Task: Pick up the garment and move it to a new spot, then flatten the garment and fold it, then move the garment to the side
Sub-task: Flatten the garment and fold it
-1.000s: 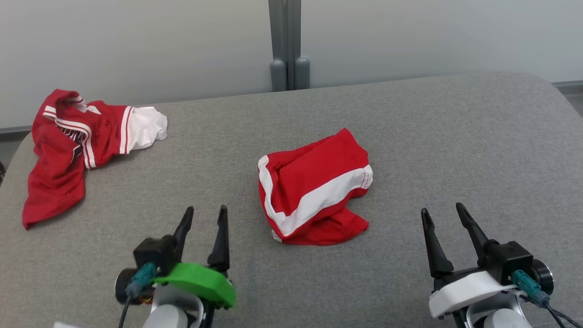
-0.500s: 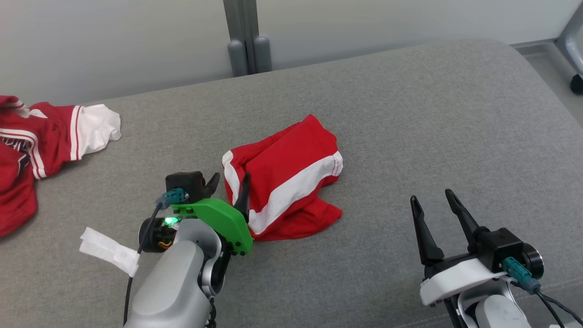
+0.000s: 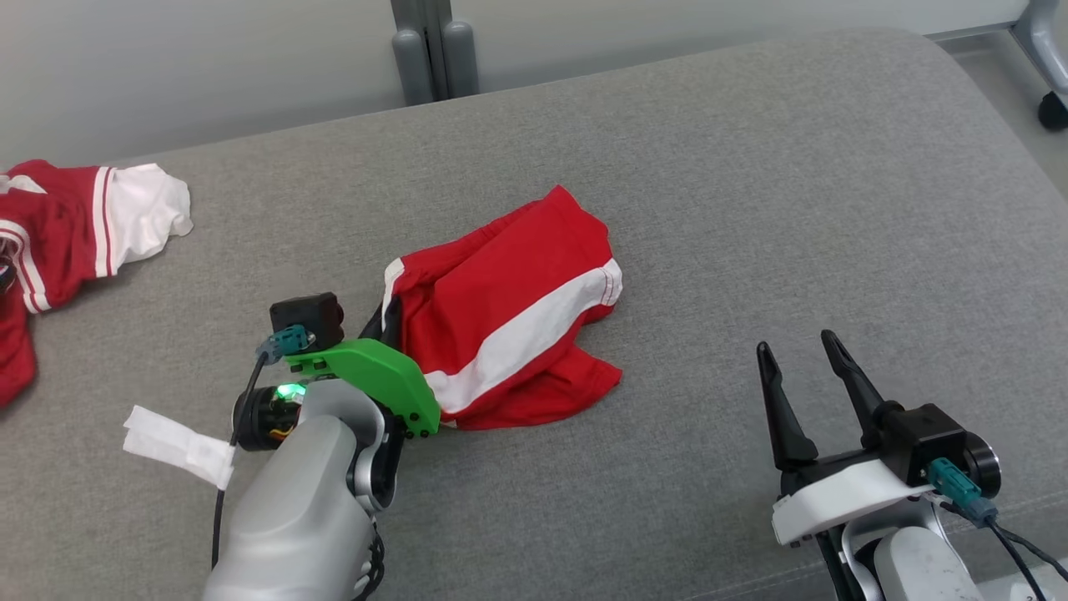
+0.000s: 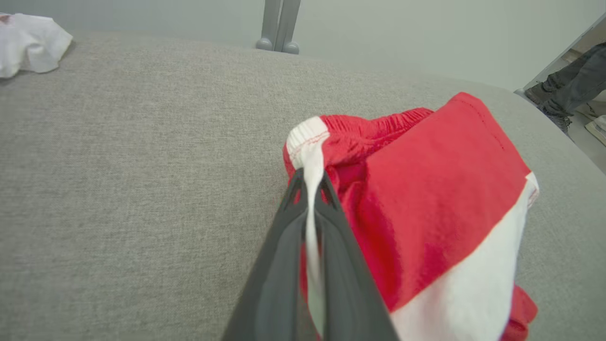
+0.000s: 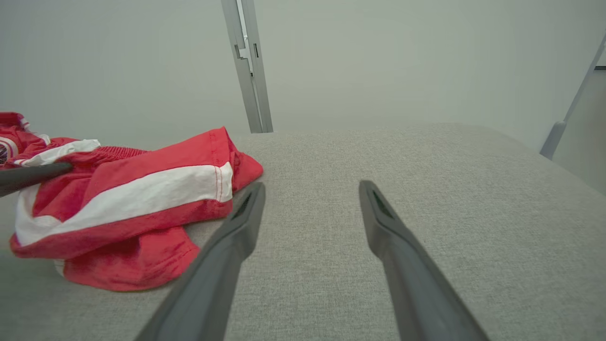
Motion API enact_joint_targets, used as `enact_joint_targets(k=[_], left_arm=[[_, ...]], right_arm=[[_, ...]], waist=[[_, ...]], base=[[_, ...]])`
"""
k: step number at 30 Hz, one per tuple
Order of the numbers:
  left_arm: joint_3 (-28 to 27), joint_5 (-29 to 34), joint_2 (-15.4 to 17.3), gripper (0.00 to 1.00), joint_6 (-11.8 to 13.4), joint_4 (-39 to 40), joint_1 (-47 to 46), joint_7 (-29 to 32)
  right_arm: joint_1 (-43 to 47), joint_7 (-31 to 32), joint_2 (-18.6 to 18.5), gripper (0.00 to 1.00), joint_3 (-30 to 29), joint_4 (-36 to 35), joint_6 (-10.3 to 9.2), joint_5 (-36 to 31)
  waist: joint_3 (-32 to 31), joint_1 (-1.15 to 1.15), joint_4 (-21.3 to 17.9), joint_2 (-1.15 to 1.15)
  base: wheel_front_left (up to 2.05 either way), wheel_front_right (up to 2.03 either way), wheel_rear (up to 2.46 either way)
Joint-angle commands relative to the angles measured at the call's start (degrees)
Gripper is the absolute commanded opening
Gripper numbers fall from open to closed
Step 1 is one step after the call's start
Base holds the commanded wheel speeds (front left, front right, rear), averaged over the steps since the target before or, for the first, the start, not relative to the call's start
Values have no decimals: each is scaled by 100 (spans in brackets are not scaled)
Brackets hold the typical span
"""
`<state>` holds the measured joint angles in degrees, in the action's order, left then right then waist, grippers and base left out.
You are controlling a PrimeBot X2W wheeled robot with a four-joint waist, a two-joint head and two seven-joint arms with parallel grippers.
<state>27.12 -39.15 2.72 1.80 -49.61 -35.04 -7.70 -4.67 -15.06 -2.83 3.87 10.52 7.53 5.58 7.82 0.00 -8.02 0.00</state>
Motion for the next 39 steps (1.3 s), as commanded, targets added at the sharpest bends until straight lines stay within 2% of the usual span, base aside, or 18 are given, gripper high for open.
enact_joint_targets(k=[1,7,11,15,19,27,31,32,33,34,35,39], left_arm=[[7,-67,30,0,33,-14,-63,-142],[2,-492,30,0,127,368,454,-646],[-156,-594,30,0,411,866,950,-748],[-454,-379,29,0,740,1684,1604,-748],[-458,-263,29,0,942,2280,2153,-745],[-264,-551,29,0,1143,2363,2552,-746],[-167,-697,29,0,1112,2234,2568,-747],[-144,-732,29,7,1086,2220,2571,-747],[-146,-748,29,40,1045,2236,2561,-747],[-165,-729,30,64,1011,2267,2549,-746],[-198,-684,30,100,974,2297,2545,-747],[-454,-372,31,100,825,2475,2657,-747]], right_arm=[[-33,-18,-12,100,-10,-3,-8,20],[43,-18,-12,100,-37,-4,-8,27],[69,-18,-12,100,-84,-13,-8,23],[94,-18,-12,100,-120,-15,-8,-4],[77,-18,-12,100,-103,-2,-8,-3],[-12,-18,-12,100,-34,82,-8,-1],[-23,-18,-12,100,-24,124,-8,-12],[-19,-18,-12,100,-26,132,-8,-17],[-13,-18,-12,100,-31,143,-8,-25],[-7,-18,-12,100,-35,149,-8,-25],[1,-18,-12,100,-39,156,-8,-24],[55,-18,-12,100,-33,177,-8,-22]], waist=[[-32,0,118,0],[-107,0,464,0],[-138,0,683,0],[-140,0,869,0],[-135,0,950,0],[-133,0,943,0],[-147,0,897,0],[-153,0,888,0],[-162,0,878,0],[-170,0,872,0],[-183,0,866,0],[-249,0,845,0]], base=[[0,0,0],[0,0,0],[0,0,0],[0,0,0],[0,0,0],[0,0,0],[0,0,0],[0,0,0],[0,0,0],[0,0,0],[0,0,0],[0,0,0]])
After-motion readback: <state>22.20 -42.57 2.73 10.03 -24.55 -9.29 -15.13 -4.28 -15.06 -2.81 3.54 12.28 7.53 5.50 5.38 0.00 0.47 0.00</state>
